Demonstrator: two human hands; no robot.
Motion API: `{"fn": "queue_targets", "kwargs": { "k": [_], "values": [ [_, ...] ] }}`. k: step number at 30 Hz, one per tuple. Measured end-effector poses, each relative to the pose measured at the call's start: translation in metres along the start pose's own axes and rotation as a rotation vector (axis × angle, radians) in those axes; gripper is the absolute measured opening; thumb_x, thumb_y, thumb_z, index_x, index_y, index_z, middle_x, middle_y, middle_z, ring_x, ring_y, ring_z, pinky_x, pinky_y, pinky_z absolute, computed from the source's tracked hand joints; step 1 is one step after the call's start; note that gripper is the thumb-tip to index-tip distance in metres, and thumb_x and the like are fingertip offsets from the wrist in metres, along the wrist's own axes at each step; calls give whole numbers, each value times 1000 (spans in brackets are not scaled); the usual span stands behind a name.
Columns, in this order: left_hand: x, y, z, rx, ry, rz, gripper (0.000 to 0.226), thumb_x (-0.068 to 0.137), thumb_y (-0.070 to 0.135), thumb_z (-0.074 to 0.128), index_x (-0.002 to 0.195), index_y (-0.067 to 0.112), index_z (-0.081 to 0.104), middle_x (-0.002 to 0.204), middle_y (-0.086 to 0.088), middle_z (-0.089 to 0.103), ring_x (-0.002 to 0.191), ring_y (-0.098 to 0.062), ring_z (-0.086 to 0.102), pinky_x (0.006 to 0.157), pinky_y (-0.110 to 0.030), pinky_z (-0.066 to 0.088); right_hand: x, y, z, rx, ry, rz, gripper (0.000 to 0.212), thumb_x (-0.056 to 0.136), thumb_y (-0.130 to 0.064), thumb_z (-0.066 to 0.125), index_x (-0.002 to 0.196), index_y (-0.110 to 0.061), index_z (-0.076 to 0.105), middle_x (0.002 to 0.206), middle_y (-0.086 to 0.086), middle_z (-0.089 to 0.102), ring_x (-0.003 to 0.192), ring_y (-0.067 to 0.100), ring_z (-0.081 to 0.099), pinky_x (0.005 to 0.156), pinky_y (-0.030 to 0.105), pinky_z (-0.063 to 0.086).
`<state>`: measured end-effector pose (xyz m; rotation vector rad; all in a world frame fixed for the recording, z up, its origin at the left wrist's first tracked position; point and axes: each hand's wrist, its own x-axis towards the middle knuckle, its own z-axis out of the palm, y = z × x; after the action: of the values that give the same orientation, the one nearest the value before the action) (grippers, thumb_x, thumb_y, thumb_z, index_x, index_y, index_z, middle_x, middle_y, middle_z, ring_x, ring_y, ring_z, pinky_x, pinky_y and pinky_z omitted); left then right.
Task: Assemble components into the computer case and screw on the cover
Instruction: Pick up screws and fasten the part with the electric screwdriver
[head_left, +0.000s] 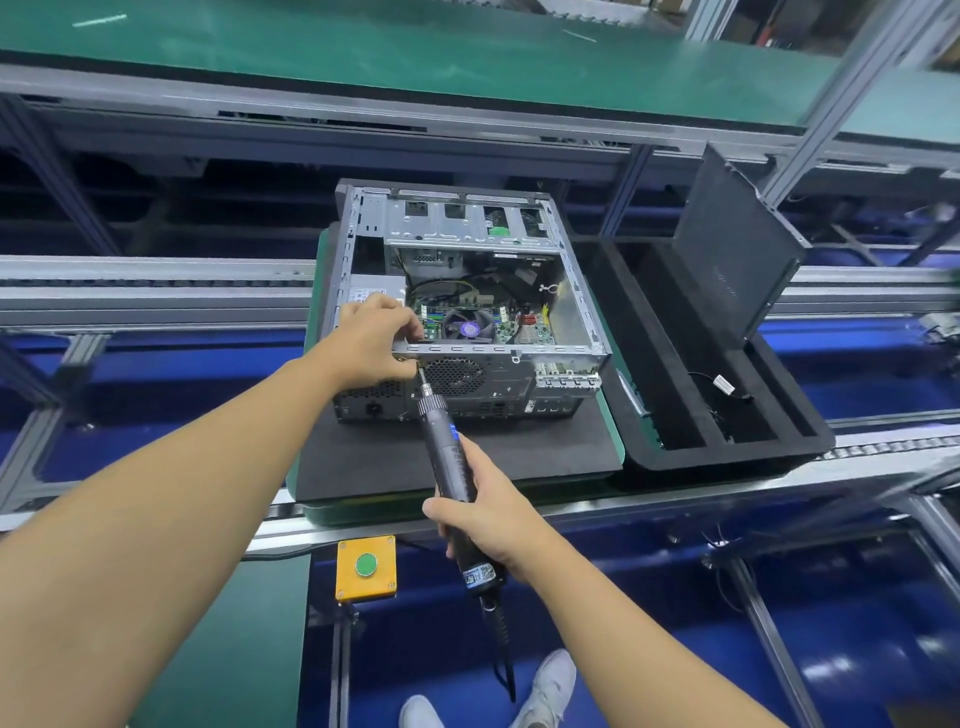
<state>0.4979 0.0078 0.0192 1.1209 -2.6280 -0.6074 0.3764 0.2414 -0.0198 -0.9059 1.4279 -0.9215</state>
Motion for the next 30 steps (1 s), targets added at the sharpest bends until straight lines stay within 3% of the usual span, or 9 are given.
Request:
{"fn": "queue_targets", "kwargs": {
  "k": [16,21,30],
  "values": [
    [2,-1,1,14,7,12,33,75,28,74,104,30,59,117,2,50,123,-18,37,102,-30,24,2,-4,0,-14,25,13,81,78,-24,74,145,-51,38,88,5,65,63,19,62,61,35,58],
    [1,-1,1,-10,34,28,31,75,26,74,102,29,59,114,5,49,118,-10,34,99,-26,20,1,-3,1,8,27,7,79,79,-22,73,145,-49,38,80,2,65,63,21,61,62,36,58],
    [1,0,0,7,13,17,31,75,28,76,100,32,58,115,4,51,123,-17,37,98,-26,20,3,-9,17,73,22,36,79,77,-29,74,144,-49,36,80,5,66,57,24,63,58,33,56]
  ]
}}
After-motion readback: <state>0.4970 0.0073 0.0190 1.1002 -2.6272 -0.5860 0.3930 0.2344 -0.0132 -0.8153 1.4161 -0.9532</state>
